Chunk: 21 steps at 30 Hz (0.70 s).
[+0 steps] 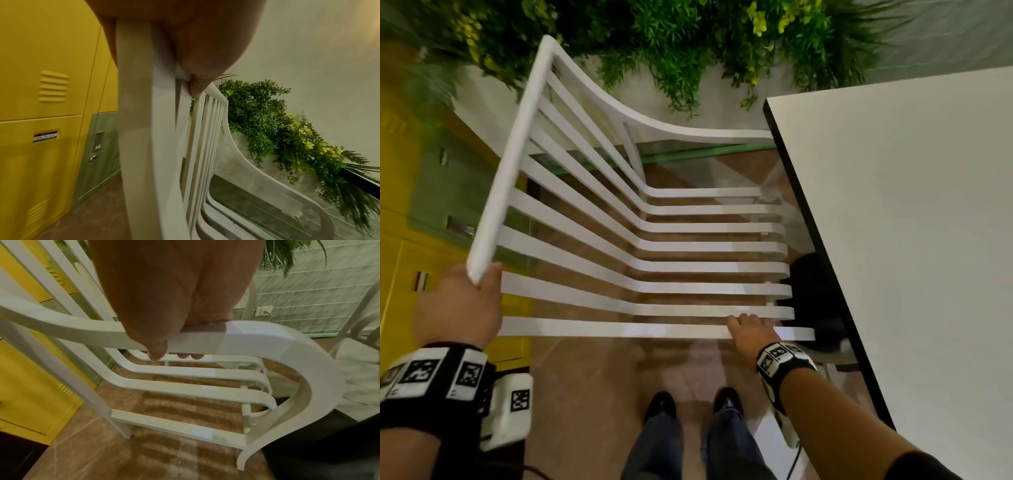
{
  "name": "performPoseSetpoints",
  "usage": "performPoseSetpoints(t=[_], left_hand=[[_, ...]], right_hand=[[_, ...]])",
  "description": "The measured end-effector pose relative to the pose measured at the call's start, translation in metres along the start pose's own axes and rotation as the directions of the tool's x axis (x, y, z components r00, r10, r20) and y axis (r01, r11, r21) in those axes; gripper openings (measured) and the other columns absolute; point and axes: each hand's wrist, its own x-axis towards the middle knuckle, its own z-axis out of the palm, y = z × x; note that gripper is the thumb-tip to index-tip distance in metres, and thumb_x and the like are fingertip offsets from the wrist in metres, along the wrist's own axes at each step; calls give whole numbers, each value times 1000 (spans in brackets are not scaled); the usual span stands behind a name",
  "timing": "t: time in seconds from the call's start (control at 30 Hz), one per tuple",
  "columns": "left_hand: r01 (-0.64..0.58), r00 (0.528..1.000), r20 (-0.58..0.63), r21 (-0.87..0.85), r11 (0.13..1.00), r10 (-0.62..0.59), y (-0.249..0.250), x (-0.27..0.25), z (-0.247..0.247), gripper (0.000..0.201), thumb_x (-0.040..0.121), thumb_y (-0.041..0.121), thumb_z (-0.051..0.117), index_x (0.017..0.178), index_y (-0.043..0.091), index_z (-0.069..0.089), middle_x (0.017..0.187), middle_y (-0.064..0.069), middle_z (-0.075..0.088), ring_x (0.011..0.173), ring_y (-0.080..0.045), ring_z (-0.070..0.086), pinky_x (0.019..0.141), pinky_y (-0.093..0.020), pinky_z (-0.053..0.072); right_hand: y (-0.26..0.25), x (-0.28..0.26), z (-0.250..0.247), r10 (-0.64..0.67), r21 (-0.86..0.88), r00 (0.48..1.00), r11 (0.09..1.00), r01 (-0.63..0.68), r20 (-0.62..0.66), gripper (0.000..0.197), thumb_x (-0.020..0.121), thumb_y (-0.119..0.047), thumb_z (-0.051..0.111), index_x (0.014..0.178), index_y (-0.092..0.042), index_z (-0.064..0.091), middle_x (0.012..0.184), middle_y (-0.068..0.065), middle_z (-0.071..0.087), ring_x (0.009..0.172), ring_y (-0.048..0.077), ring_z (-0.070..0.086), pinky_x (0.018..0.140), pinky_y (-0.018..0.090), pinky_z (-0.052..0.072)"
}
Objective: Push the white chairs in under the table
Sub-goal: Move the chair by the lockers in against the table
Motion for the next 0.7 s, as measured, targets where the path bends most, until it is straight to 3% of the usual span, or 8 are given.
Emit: performPoseSetpoints(t=[0.13, 0.27, 0.37, 0.47, 0.57, 0.7], left_hand=[[26, 1000, -1, 64, 998, -26, 51, -44, -24, 51, 90, 60, 39, 94, 10, 50, 74, -21, 64, 64, -41, 58, 58, -50, 53], [67, 998, 1, 36, 997, -67, 52, -55, -24, 48, 93, 48, 44, 99, 2, 53, 81, -27, 62, 67, -40, 54, 59, -45, 47], [53, 998, -16, 25, 998, -52, 52, -62, -22, 46, 94, 42, 46, 101, -3, 52, 87, -33, 60, 75, -46, 56, 59, -44, 42], [29, 1000, -6, -8, 1000, -29, 55, -64, -24, 43, 95, 39, 47, 100, -4, 51, 88, -33, 60, 75, -46, 56, 57, -42, 39], [40, 999, 6, -33, 999, -40, 54, -64, -26, 42, 95, 40, 46, 100, -1, 51, 86, -30, 60, 67, -37, 50, 56, -41, 39], [74, 997, 41, -41, 996, -72, 53, -71, -26, 42, 96, 41, 45, 105, 0, 49, 91, -29, 60, 69, -34, 46, 57, -41, 37]], right_hand=[[10, -6, -5, -16, -26, 1000, 1000, 16, -2, 48, 89, -18, 49, 134, -15, 34, 131, 16, 46, 120, 34, 42, 102, 48, 33], [8, -9, -4, 48, -35, 999, 998, -47, 15, 43, 91, -17, 45, 133, -16, 35, 132, 16, 47, 121, 34, 42, 103, 50, 34], [3, -11, -4, 147, -69, 989, 987, -147, -6, 43, 89, -17, 48, 131, -17, 37, 131, 14, 49, 120, 33, 44, 102, 53, 35], [-15, -13, -7, 202, -65, 979, 977, -204, -35, 51, 89, -15, 49, 136, -16, 32, 136, 16, 43, 126, 35, 39, 106, 61, 25], [-39, -11, -1, 193, 5, 980, 981, -193, -49, 62, 85, -12, 56, 140, -21, 27, 142, 15, 37, 134, 35, 29, 106, 72, 8], [-45, -7, 10, 223, 24, 973, 975, -222, -54, 62, 84, -10, 57, 137, -23, 28, 148, 18, 26, 140, 39, 13, 102, 76, -4]])
